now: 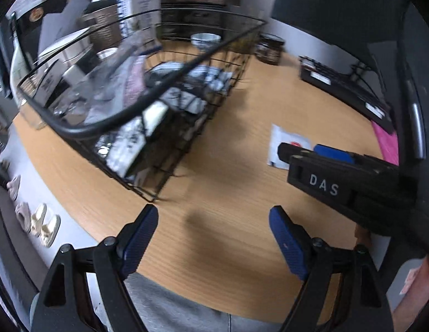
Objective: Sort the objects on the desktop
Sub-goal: 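Move the right tool to the white sachet with red logo, then grasp the white sachet with the right tool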
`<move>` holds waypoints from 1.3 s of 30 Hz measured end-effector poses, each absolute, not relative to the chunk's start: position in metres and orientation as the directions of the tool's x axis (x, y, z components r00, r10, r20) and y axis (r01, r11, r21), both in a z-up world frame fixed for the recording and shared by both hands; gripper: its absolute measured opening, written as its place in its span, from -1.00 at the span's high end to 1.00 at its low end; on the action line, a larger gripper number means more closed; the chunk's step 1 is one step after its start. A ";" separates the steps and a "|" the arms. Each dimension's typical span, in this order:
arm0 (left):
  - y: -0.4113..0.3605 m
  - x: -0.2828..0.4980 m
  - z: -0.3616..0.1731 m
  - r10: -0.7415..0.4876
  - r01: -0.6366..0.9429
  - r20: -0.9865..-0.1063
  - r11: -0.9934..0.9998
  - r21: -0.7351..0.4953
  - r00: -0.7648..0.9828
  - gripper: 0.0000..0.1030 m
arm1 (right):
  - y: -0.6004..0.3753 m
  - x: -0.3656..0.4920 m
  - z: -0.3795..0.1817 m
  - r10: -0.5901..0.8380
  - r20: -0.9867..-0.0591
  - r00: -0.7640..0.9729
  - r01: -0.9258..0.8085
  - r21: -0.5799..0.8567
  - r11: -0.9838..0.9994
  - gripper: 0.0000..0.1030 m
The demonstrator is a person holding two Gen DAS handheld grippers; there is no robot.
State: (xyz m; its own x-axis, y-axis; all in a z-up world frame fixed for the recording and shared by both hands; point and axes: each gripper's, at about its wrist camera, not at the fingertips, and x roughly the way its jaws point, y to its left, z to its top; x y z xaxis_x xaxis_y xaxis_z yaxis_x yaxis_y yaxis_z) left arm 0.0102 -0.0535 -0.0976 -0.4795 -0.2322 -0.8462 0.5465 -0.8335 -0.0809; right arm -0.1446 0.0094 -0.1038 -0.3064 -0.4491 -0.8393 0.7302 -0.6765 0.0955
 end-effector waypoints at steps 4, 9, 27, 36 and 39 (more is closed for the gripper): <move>-0.063 0.007 -0.107 -0.244 0.591 -0.856 -0.802 -0.085 -0.455 -0.62 | -0.002 -0.143 -0.110 -0.440 -0.842 -0.312 0.739 0.076 -0.670 0.00; -0.074 0.010 -0.113 -0.230 0.627 -0.863 -0.769 -0.122 -0.450 -0.62 | -0.005 -0.141 -0.111 -0.429 -0.838 -0.338 0.738 0.047 -0.673 0.00; -0.041 0.005 -0.109 -0.130 0.460 -0.887 -0.882 -0.101 -0.443 -0.63 | 0.087 -0.129 -0.111 -0.320 -0.862 -0.393 0.653 -0.017 -0.757 0.40; -0.006 -0.008 -0.096 -0.094 0.297 -0.876 -0.953 -0.058 -0.473 -0.63 | 0.144 -0.102 -0.106 -0.308 -0.861 -0.404 0.585 0.016 -0.811 0.59; 0.008 -0.011 -0.091 -0.095 0.253 -0.868 -0.967 -0.037 -0.488 -0.63 | 0.154 -0.095 -0.102 -0.302 -0.858 -0.416 0.562 0.018 -0.827 0.64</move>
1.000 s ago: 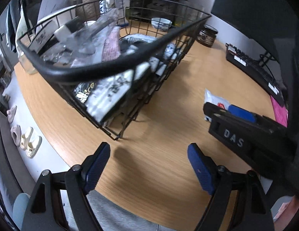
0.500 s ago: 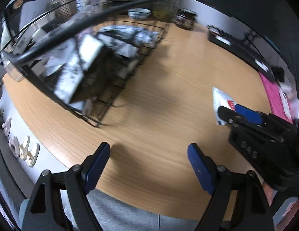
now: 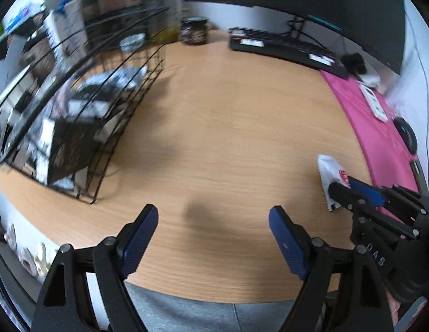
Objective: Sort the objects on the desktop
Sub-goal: 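Grasp the white sachet with the right tool, then carry the sachet over the wire basket and open the right tool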
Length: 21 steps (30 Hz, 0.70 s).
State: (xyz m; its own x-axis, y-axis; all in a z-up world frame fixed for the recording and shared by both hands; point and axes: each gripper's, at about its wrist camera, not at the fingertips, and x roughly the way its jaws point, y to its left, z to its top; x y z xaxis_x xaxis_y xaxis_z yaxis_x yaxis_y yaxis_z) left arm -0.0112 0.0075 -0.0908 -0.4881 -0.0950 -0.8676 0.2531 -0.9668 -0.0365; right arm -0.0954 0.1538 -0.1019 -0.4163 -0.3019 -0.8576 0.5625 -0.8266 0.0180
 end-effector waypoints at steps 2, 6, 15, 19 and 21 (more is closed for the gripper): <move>0.014 -0.011 -0.090 -0.077 0.231 -0.868 -0.972 -0.043 -0.490 -0.63 | 0.161 -0.092 -0.102 -0.289 -0.859 -0.423 0.550 0.010 -0.835 0.68; 0.028 -0.021 -0.091 -0.052 0.189 -0.870 -0.981 -0.048 -0.490 -0.63 | 0.177 -0.088 -0.097 -0.295 -0.855 -0.427 0.524 0.032 -0.851 0.70; 0.042 -0.017 -0.059 -0.063 0.132 -0.810 -0.991 -0.018 -0.583 -0.63 | 0.194 -0.079 -0.071 -0.348 -0.822 -0.451 0.509 0.083 -0.857 0.70; 0.028 -0.003 -0.024 -0.108 0.171 -0.732 -0.985 -0.012 -0.673 -0.63 | 0.180 -0.071 -0.048 -0.411 -0.789 -0.458 0.555 0.107 -0.825 0.70; 0.018 0.005 -0.007 -0.150 0.203 -0.691 -0.979 0.006 -0.707 -0.63 | 0.167 -0.067 -0.036 -0.442 -0.770 -0.460 0.587 0.110 -0.802 0.70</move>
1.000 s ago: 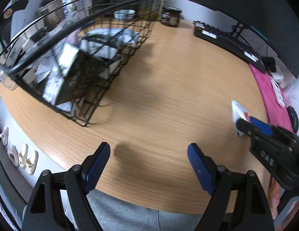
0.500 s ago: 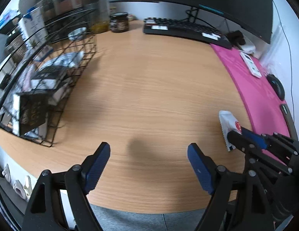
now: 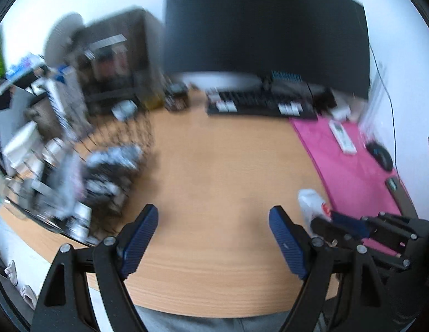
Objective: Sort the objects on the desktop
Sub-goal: 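Carry the sachet over the wire basket and open the right tool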
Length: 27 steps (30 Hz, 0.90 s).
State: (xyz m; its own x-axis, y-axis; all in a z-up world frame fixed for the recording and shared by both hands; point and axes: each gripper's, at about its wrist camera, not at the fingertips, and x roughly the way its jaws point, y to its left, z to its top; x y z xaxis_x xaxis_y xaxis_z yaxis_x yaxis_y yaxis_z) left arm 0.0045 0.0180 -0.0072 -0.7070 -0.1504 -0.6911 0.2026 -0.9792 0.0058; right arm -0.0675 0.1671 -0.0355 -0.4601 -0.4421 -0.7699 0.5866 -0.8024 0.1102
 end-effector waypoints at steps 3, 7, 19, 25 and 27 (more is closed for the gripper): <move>-0.003 0.018 0.013 -0.232 0.267 -0.639 -0.963 0.042 -0.734 -0.65 | 0.136 -0.060 -0.014 -0.499 -0.737 -0.455 0.654 0.104 -0.750 0.70; -0.055 0.030 0.031 -0.314 0.389 -0.612 -0.921 0.013 -0.725 -0.65 | 0.084 -0.046 0.010 -0.583 -0.690 -0.429 0.743 0.097 -0.662 0.70; -0.173 0.071 0.030 -0.434 0.600 -0.659 -0.800 -0.033 -0.615 -0.66 | -0.056 -0.017 0.013 -0.666 -0.683 -0.301 0.881 0.069 -0.468 0.70; -0.191 0.082 0.027 -0.454 0.641 -0.669 -0.766 -0.045 -0.589 -0.66 | -0.081 -0.015 0.003 -0.666 -0.694 -0.274 0.890 0.080 -0.450 0.69; -0.193 0.083 0.025 -0.457 0.645 -0.671 -0.763 -0.041 -0.583 -0.66 | -0.084 -0.020 0.001 -0.673 -0.694 -0.256 0.887 0.107 -0.449 0.61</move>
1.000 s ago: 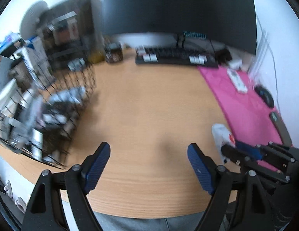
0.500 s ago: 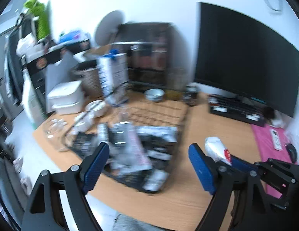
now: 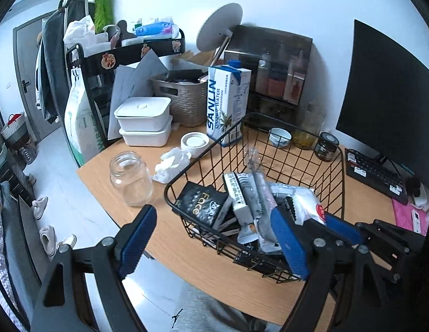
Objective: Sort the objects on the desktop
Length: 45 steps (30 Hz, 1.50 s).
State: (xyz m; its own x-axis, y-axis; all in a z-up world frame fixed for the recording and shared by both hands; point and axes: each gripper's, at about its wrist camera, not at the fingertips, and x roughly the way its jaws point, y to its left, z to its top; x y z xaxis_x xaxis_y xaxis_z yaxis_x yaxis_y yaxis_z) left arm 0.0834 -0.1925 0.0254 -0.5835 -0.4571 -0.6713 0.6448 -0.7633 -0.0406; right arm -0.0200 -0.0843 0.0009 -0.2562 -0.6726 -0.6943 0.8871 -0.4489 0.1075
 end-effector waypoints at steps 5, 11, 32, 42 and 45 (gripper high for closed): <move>-0.190 0.082 0.023 -0.449 0.636 -0.674 -0.771 -0.041 -0.587 -0.66 | -0.084 -0.021 0.003 -0.678 -0.680 -0.279 0.885 0.092 -0.457 0.21; -0.186 0.083 0.021 -0.441 0.628 -0.679 -0.777 -0.038 -0.587 -0.66 | -0.068 -0.019 0.008 -0.685 -0.666 -0.296 0.882 0.086 -0.464 -0.03; -0.143 0.124 0.026 -0.469 0.618 -0.666 -0.786 0.016 -0.580 -0.67 | 0.005 0.016 0.026 -0.724 -0.580 -0.373 0.871 0.051 -0.489 -0.03; -0.141 0.128 0.029 -0.458 0.610 -0.661 -0.793 0.001 -0.594 -0.68 | 0.018 0.023 0.035 -0.752 -0.542 -0.374 0.878 0.055 -0.476 -0.03; -0.144 0.125 0.025 -0.454 0.610 -0.670 -0.792 0.002 -0.587 -0.68 | 0.017 0.020 0.035 -0.751 -0.542 -0.376 0.875 0.058 -0.480 -0.03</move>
State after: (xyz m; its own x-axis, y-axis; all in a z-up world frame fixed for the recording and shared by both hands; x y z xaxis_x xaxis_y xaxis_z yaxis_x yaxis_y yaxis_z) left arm 0.1249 -0.1444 0.0254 -0.5873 -0.4545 -0.6698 0.6103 -0.7922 0.0024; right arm 0.0198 0.0167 0.0352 -0.3763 -0.7512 -0.5423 0.8753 -0.4801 0.0576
